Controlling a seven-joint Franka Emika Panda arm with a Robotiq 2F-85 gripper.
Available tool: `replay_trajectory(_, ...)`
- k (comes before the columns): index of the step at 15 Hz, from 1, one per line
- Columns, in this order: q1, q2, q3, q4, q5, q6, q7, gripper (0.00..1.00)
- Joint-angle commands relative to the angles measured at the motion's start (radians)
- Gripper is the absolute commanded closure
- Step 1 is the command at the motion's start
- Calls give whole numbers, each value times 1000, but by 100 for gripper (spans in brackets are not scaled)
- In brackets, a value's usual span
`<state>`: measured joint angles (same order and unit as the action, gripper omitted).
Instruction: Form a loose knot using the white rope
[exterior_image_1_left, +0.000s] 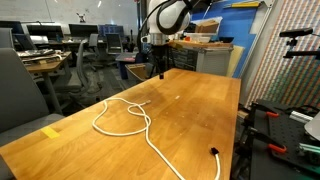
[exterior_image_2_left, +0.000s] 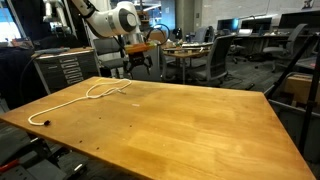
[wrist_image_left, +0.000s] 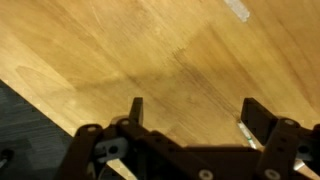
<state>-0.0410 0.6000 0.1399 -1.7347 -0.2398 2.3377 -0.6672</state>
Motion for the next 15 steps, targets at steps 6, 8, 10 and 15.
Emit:
replay_trajectory(6, 69, -9, 0, -104, -55, 106, 3, 0)
replay_trajectory(8, 86, -14, 20, -147, -48, 141, -16, 0)
replay_trajectory(10, 98, -14, 40, -172, -33, 145, -31, 0)
replay_trajectory(15, 120, 11, 39, -184, -55, 207, -29, 0)
